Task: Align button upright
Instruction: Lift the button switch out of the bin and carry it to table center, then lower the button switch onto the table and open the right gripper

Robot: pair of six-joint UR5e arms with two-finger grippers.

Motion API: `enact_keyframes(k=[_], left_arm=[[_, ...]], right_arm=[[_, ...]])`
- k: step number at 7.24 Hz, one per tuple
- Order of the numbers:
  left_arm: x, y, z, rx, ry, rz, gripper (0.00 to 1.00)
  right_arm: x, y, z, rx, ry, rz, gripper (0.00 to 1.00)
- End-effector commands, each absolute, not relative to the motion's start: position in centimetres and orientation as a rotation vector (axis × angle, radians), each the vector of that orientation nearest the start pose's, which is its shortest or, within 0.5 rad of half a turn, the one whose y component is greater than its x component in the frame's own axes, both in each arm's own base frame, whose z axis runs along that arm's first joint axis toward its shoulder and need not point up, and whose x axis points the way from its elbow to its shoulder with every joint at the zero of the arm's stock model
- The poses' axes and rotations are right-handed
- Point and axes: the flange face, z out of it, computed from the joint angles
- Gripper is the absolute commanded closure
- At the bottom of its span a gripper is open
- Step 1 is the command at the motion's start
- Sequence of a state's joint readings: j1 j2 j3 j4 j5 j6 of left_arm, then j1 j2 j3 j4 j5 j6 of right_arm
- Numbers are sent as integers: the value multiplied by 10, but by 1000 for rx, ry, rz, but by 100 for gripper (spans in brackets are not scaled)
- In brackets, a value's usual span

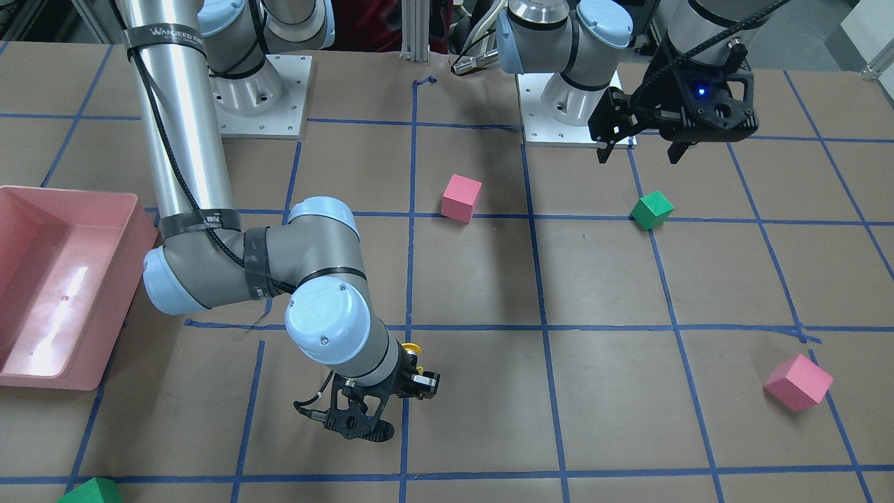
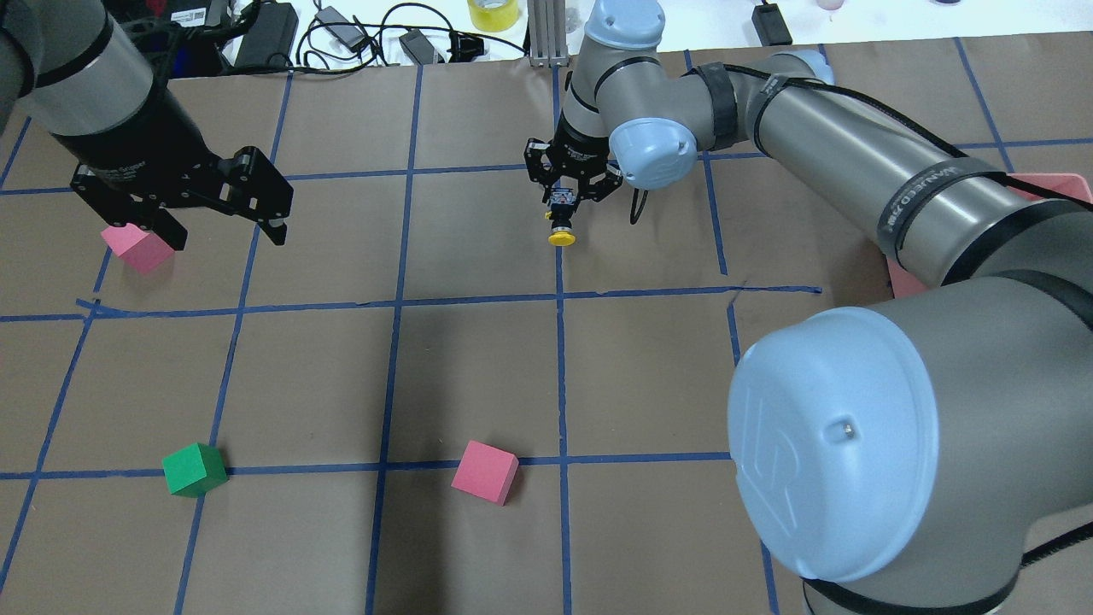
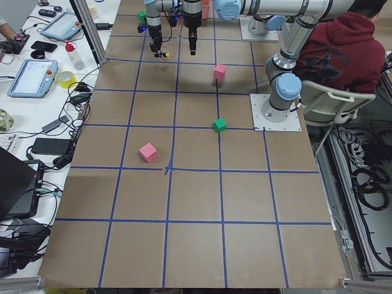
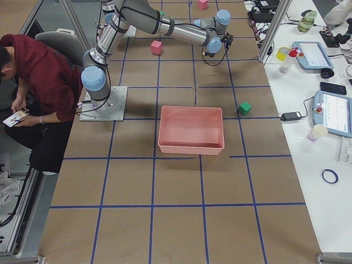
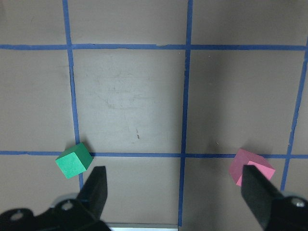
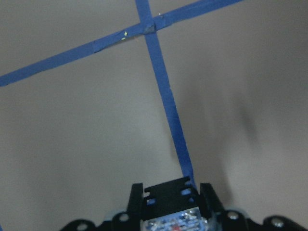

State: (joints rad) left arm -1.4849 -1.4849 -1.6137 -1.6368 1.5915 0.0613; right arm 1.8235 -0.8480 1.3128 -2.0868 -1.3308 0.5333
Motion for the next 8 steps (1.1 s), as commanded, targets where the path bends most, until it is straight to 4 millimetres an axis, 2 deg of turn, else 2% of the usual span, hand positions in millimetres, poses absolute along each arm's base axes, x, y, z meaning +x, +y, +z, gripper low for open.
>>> enact_keyframes(k=[1, 2, 3, 4, 5, 6, 7, 8], left_arm=[[-92, -462, 501, -38, 3121, 38, 0], [-92, -462, 501, -38, 3121, 41, 0], [-92, -462, 501, -38, 3121, 38, 0], [-92, -462, 501, -38, 3121, 38, 0], [-92, -461, 501, -38, 3122, 43, 0], [-92, -460, 501, -28, 3119, 48, 0], [-91, -459, 500, 10, 3121, 46, 0], [-90, -459, 501, 1, 3121, 44, 0]], right_arm=[[356, -663, 195, 411, 2880, 109, 100], [355, -662, 195, 409, 2882, 110, 100], [356, -663, 190, 386, 2886, 111, 83], [355, -665, 185, 259, 2904, 76, 50], [355, -667, 187, 227, 2907, 54, 46], [355, -666, 188, 225, 2907, 53, 7], [355, -664, 198, 215, 2903, 48, 0], [352, -661, 218, 189, 2901, 14, 0]])
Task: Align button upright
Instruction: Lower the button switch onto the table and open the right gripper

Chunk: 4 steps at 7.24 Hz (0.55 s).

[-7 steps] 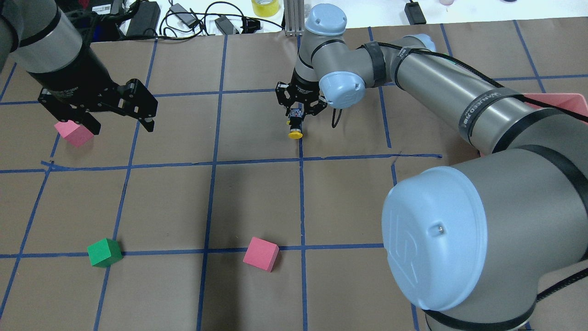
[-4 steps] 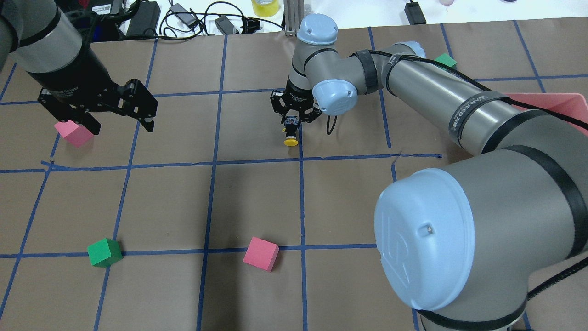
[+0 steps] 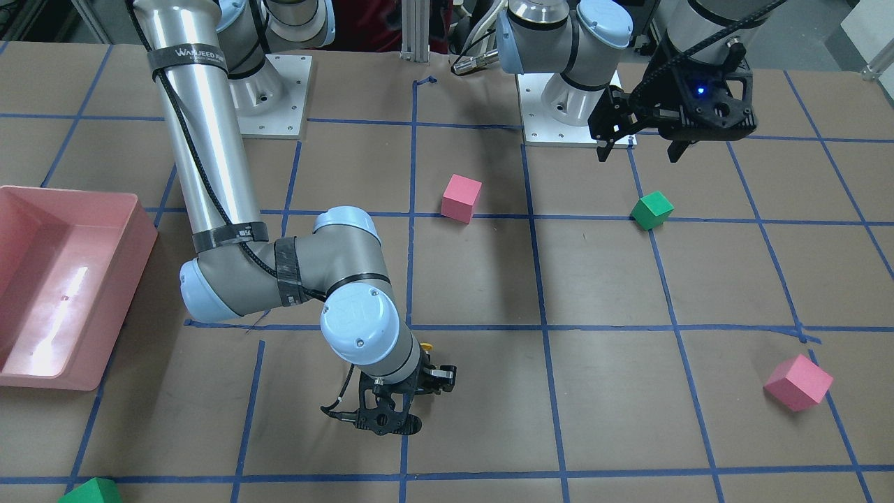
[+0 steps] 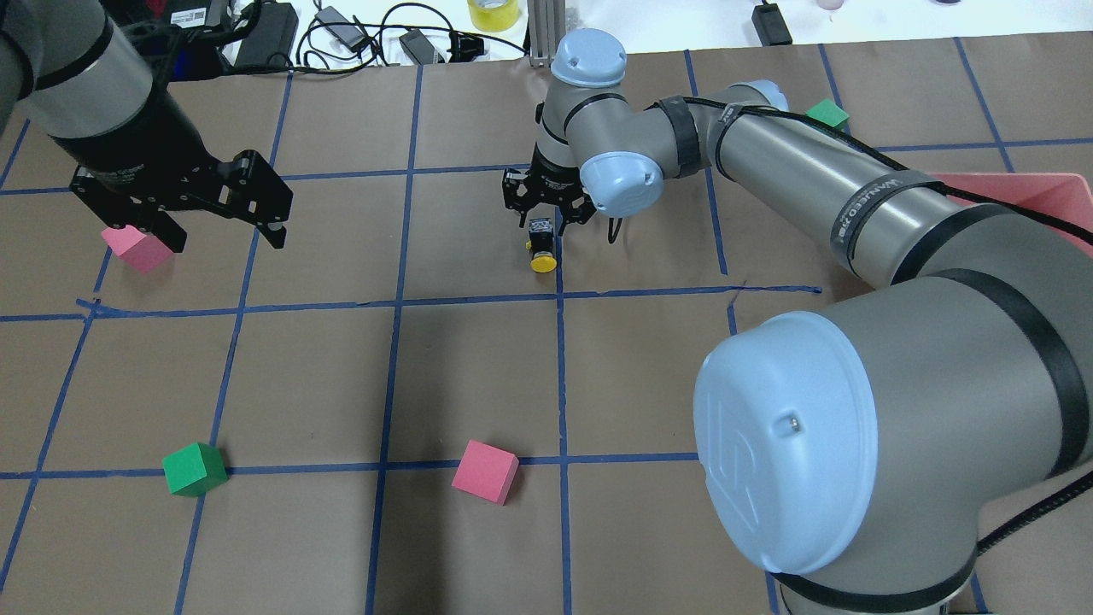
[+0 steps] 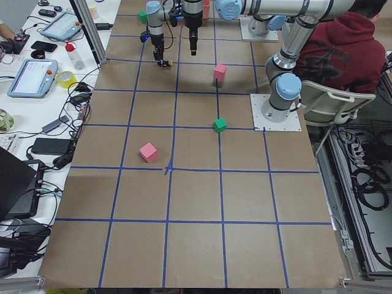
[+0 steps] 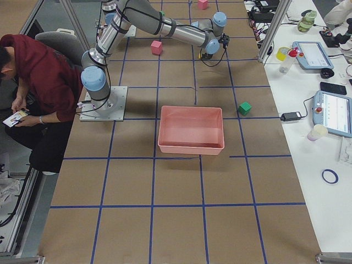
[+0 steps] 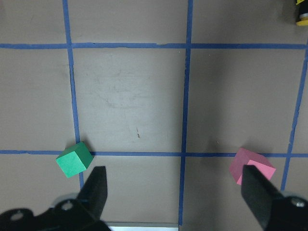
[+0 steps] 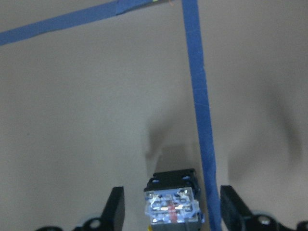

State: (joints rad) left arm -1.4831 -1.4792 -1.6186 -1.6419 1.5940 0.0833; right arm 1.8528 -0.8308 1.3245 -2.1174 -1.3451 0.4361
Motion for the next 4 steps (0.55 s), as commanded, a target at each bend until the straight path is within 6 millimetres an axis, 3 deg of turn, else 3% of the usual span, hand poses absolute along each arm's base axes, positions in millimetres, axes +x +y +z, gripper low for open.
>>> enact_keyframes(k=[1, 3, 4], left_arm=[[-90, -459, 501, 0, 3121, 44, 0], [-90, -459, 501, 0, 3121, 44, 0], [-89, -459, 501, -2, 3121, 44, 0]], right_arm=[[344, -649, 239, 91, 2939, 40, 0], [292, -623, 283, 34, 3011, 45, 0], [248, -620, 290, -102, 3015, 40, 0]])
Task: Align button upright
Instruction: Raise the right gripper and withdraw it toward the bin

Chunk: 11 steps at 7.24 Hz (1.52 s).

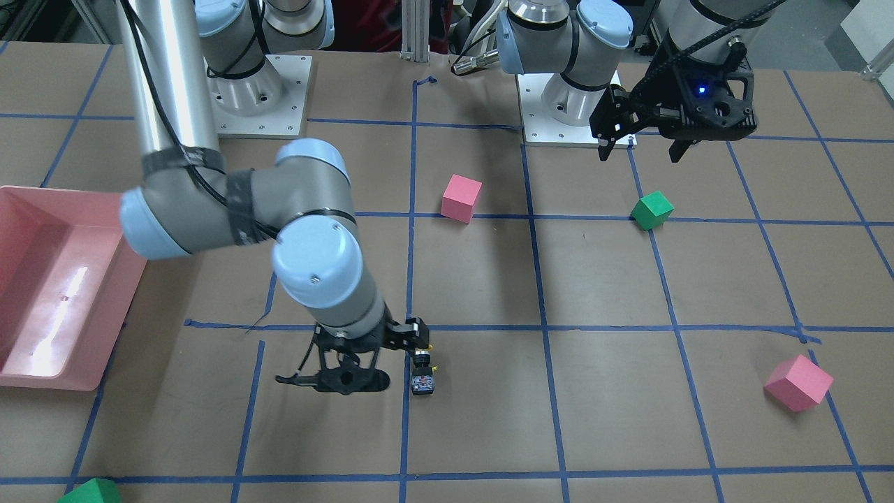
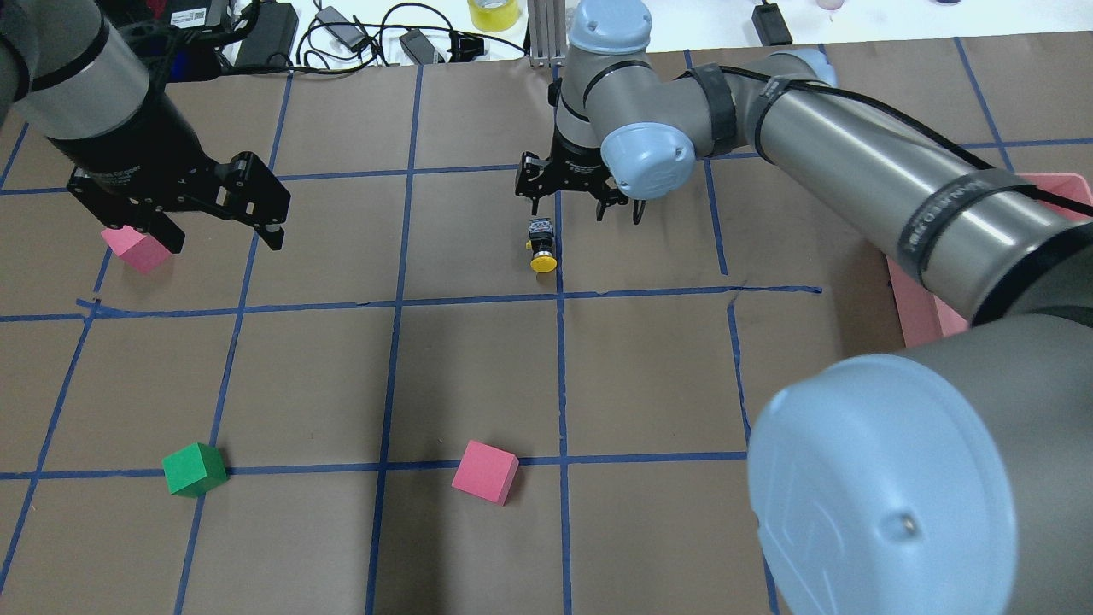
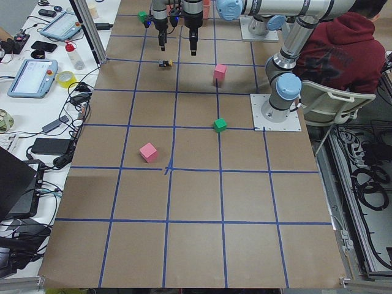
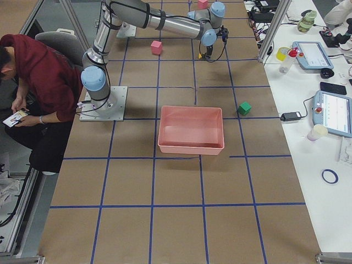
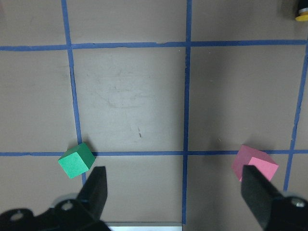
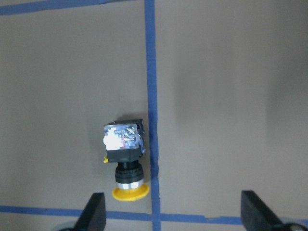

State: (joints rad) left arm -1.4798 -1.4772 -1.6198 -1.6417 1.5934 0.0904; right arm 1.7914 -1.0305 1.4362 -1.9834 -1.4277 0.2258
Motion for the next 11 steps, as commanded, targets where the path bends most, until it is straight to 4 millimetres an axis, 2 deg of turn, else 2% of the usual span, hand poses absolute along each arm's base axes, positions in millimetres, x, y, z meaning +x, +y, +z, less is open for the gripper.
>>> enact_keyframes(k=[1, 2, 3, 4, 5, 6, 7, 8, 9, 10, 11], left_arm=[[-89, -459, 501, -2, 3121, 44, 0], [-89, -459, 501, -2, 3121, 44, 0], [-89, -459, 501, -2, 3122, 46, 0], [-89, -459, 501, -2, 3122, 44, 0], [-89, -459, 501, -2, 3121, 44, 0], [-89, -459, 501, -2, 3122, 44, 0], [-89, -459, 501, -4, 3122, 44, 0], [-89, -459, 501, -4, 3122, 44, 0], [-89, -459, 501, -4, 3122, 46, 0], [-89, -459, 501, -4, 3122, 44, 0], [-89, -460, 499, -21, 3125, 43, 0]], right_arm=[[185, -614, 315, -101, 3004, 85, 0], [148, -607, 325, -123, 3008, 158, 0], [126, -606, 339, -230, 3034, 138, 0], [104, -597, 364, -226, 3105, 106, 0], [98, -587, 376, -210, 3110, 140, 0], [84, -579, 386, -167, 3126, 178, 0], [52, -583, 389, -64, 3103, 160, 0], [47, -582, 390, -43, 3090, 161, 0], [50, -580, 411, -42, 3083, 106, 0], [68, -569, 428, -79, 3055, 58, 0], [94, -565, 434, -131, 3030, 37, 0]])
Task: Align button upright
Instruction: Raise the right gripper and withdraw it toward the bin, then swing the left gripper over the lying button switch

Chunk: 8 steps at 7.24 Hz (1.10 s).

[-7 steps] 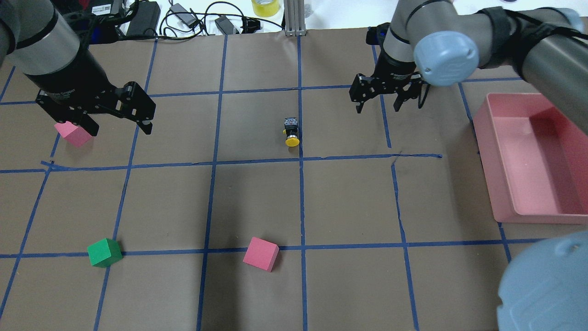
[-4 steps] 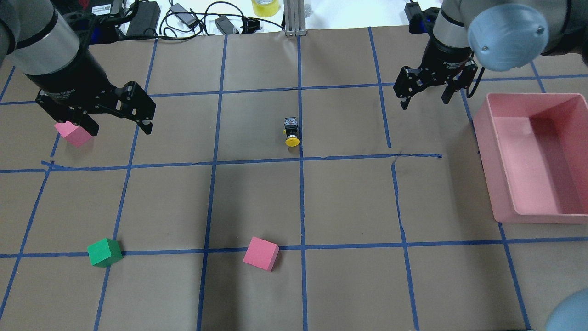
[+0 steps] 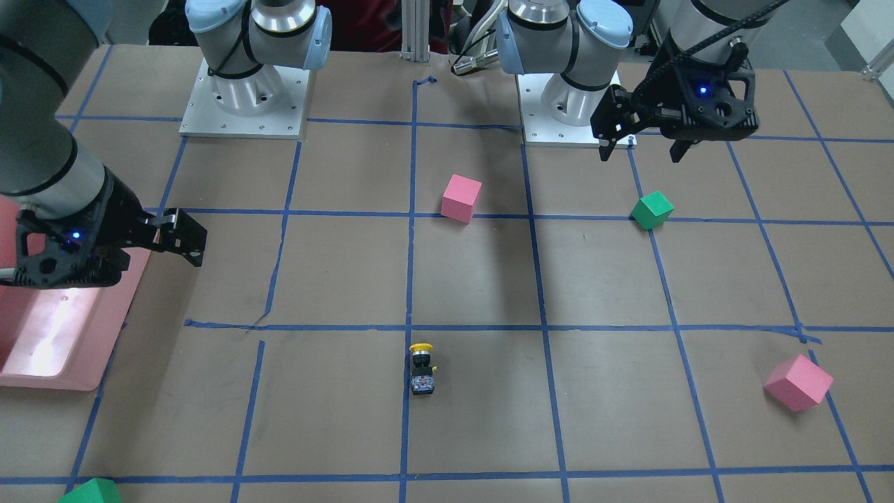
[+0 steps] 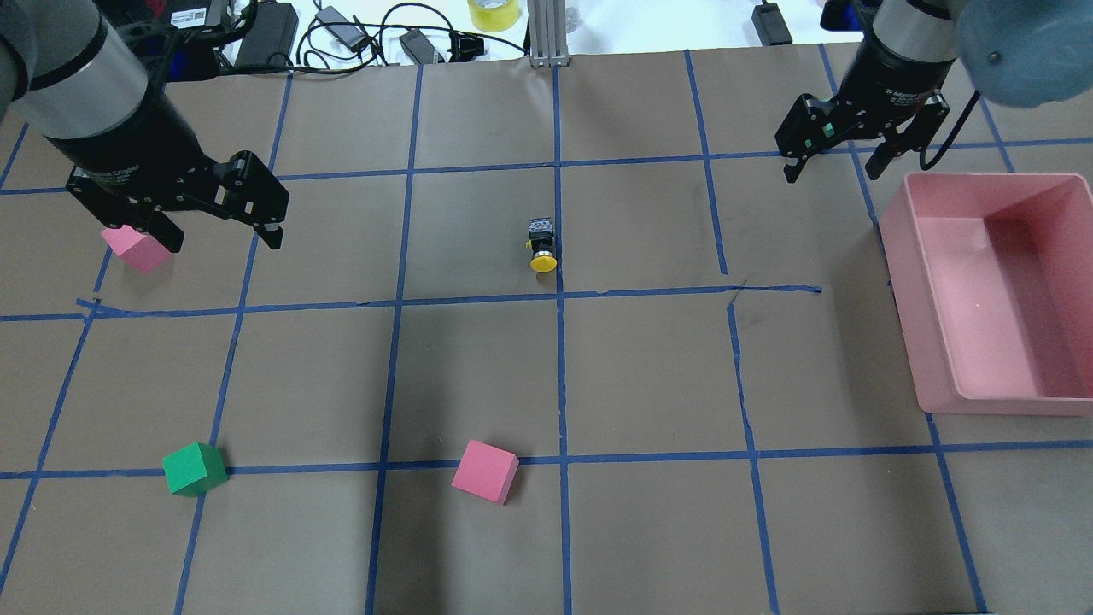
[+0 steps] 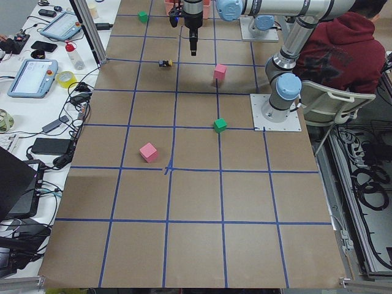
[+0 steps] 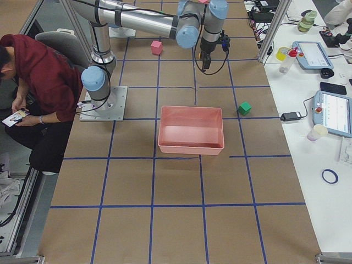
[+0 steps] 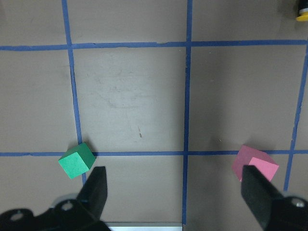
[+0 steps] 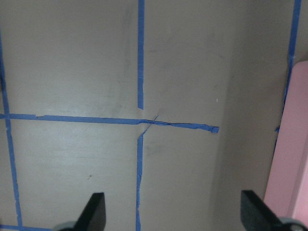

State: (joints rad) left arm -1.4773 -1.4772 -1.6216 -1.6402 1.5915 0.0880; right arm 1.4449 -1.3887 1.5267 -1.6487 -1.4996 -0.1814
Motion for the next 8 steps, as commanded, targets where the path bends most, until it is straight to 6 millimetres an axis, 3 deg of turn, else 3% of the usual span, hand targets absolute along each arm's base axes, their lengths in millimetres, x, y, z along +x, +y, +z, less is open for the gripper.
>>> enact_keyframes(k=[1, 2, 3, 5, 6, 8], left_arm=[[-94, -459, 491, -38, 3128, 11, 0], [-95, -463, 482, -115, 3132, -78, 0], [-101, -464, 470, -199, 3131, -115, 0], [-164, -466, 448, -231, 3157, -259, 0], [-193, -465, 421, -276, 3162, -346, 0], [-221, -466, 366, -312, 3177, -483, 0]], right_arm=[[122, -561, 434, -95, 3060, 32, 0], [141, -557, 437, -55, 3047, 32, 0], [156, -556, 442, -122, 3051, 21, 0], [149, -557, 447, -104, 3058, 28, 0], [139, -554, 449, -80, 3141, 67, 0], [135, -548, 474, -84, 3208, 83, 0]])
